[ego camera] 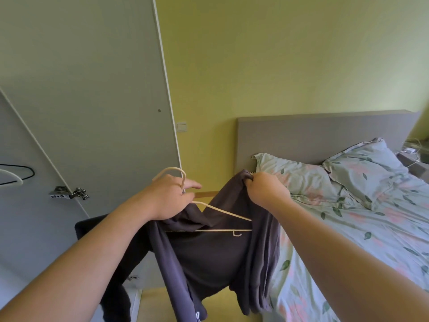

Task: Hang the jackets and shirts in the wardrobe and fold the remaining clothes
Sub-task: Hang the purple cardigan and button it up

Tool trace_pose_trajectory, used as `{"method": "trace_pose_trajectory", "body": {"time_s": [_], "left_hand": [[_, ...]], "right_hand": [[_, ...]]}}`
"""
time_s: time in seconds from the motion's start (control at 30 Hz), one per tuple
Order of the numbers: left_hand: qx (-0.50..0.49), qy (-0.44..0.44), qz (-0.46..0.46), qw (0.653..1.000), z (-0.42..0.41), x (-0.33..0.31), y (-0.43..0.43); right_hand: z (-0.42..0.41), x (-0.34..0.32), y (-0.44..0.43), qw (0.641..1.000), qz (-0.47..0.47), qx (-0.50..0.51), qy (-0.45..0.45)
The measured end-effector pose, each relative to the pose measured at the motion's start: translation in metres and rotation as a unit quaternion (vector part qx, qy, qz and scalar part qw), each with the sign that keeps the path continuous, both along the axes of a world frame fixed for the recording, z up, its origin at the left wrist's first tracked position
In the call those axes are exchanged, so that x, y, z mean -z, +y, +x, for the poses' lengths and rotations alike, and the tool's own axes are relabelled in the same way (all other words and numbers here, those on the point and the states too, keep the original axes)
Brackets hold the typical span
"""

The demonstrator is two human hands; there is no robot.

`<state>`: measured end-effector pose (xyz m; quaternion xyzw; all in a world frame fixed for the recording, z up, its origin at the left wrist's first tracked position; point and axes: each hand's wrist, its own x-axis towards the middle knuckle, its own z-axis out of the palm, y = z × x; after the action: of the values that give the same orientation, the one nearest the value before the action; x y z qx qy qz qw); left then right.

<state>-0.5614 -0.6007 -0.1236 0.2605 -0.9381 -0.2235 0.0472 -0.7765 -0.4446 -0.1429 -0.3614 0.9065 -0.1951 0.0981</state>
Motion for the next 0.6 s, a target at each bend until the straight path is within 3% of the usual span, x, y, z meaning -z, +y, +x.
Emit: {"method": "trace_pose_trajectory", "body": {"time_s": [0.27,0.47,0.6], "left_hand": [[0.038,0.084,0.114,0.989,-0.003,-0.001,0.01],[0.042,0.113,0.048,0.992,-0.018,0.014,0.024],[0.022,0.042,0.032,0.998,-0.031,0.028,0.03]], "right_hand": [[0.006,0.004,0.003,0.999,-0.001,0.033,0.016],[0.032,-0.014,-0.009,0.994,-0.024,-0.106,-0.015],[0.046,-0.025,-0.019,0.981,-0.104,-0.159,-0.046]]}}
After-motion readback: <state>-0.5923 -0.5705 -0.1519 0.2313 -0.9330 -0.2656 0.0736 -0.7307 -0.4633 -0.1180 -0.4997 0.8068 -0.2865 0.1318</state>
